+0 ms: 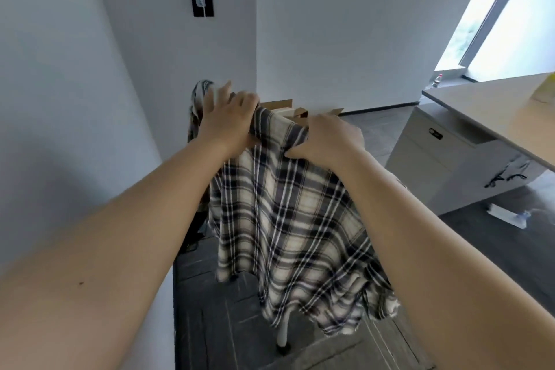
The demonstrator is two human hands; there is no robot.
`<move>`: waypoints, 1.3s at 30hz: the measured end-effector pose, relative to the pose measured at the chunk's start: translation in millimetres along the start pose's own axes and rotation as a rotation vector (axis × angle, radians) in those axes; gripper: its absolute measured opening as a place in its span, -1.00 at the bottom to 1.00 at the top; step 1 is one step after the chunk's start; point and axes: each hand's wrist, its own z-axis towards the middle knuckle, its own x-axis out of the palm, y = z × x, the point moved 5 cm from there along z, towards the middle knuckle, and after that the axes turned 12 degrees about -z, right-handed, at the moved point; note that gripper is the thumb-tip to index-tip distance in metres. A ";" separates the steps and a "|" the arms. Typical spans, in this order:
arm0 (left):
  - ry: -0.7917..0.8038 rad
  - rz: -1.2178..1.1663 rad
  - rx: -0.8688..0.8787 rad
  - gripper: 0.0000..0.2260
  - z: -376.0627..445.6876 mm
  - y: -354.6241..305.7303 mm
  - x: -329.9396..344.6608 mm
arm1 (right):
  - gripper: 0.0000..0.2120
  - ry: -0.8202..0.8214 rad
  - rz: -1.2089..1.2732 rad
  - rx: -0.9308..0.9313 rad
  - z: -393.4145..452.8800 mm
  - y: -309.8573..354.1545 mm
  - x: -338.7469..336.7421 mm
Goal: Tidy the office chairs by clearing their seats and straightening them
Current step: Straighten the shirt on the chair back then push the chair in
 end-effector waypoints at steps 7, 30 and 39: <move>0.069 -0.090 0.220 -0.45 14.2 -30.8 4.9 | -0.54 -0.214 -0.061 0.106 -25.4 -35.4 -1.1; 0.093 -0.147 0.445 -0.44 26.0 -79.0 23.2 | -0.55 -0.144 0.023 0.314 -49.2 -80.2 0.4; 0.147 -0.204 0.601 -0.45 40.9 -123.4 39.2 | -0.51 -0.161 -0.033 0.489 -71.8 -110.0 -1.2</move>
